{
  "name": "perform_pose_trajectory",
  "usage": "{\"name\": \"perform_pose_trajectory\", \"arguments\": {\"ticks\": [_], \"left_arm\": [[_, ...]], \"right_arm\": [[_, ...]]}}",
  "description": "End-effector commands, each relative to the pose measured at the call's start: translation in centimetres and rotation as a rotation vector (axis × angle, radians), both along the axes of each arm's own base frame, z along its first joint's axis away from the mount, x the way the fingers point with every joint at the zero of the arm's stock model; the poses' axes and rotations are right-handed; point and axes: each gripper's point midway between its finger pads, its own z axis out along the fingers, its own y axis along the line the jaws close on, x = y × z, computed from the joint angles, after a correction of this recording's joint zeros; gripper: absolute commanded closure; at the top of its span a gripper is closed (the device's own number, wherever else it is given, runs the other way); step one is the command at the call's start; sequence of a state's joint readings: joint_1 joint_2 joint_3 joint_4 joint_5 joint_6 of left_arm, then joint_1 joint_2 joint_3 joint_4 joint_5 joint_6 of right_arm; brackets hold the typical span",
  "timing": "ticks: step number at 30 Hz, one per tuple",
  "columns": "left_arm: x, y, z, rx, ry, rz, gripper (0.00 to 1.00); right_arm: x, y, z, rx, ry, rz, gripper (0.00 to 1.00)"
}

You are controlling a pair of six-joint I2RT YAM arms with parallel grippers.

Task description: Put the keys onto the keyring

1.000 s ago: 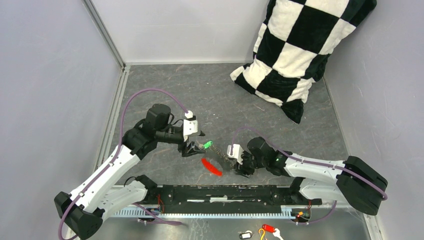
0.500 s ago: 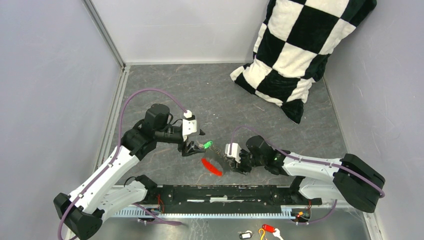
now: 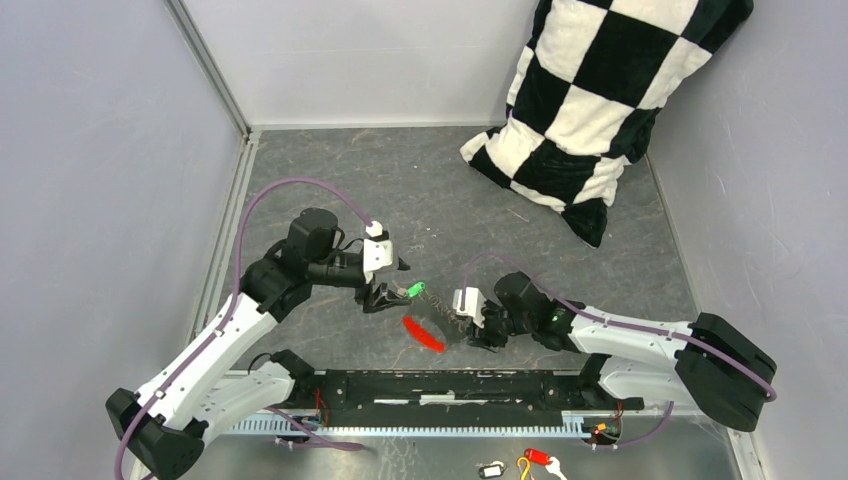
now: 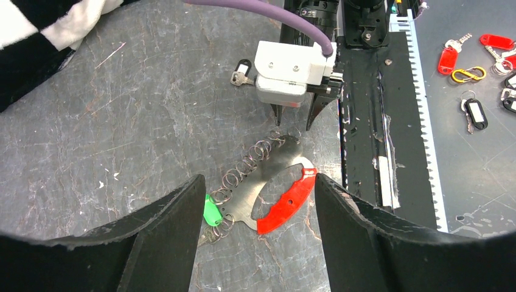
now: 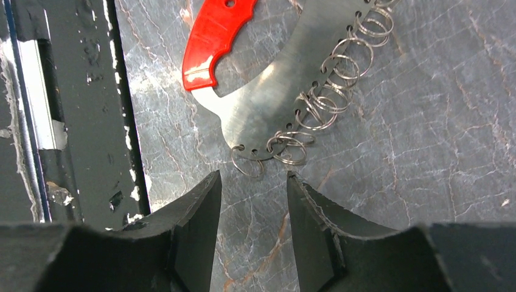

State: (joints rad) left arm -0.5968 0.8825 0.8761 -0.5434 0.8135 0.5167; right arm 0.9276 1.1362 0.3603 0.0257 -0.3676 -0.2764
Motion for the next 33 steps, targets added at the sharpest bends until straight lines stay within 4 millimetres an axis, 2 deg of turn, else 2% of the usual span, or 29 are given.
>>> {"name": "perform_pose_trajectory", "arguments": {"ticks": [1, 9, 15, 25, 33], "left_arm": [[0.3, -0.2, 2.1, -0.043, -0.036, 0.013, 0.28], [0.4, -0.2, 2.1, -0.044, -0.035, 0.015, 0.28], [0.5, 0.0, 2.1, -0.037, -0.04, 0.023, 0.28], [0.4, 0.0, 2.0, -0.037, -0.041, 0.023, 0.28], [0.5, 0.0, 2.1, -0.037, -0.039, 0.024, 0.28]], "right_arm": [[0.2, 0.2, 0.7, 0.004, -0.001, -0.015, 0.5], [0.5, 1.3, 1.5, 0.043, -0.033, 0.023, 0.54], [0.0, 1.9, 1.1, 0.039, -0.013, 0.075, 0.61], [0.4, 2.6, 1.7, 0.054, -0.045, 0.082, 0.63], [0.2, 2.5, 1.0, 0.017, -0.042, 0.098, 0.68]]}}
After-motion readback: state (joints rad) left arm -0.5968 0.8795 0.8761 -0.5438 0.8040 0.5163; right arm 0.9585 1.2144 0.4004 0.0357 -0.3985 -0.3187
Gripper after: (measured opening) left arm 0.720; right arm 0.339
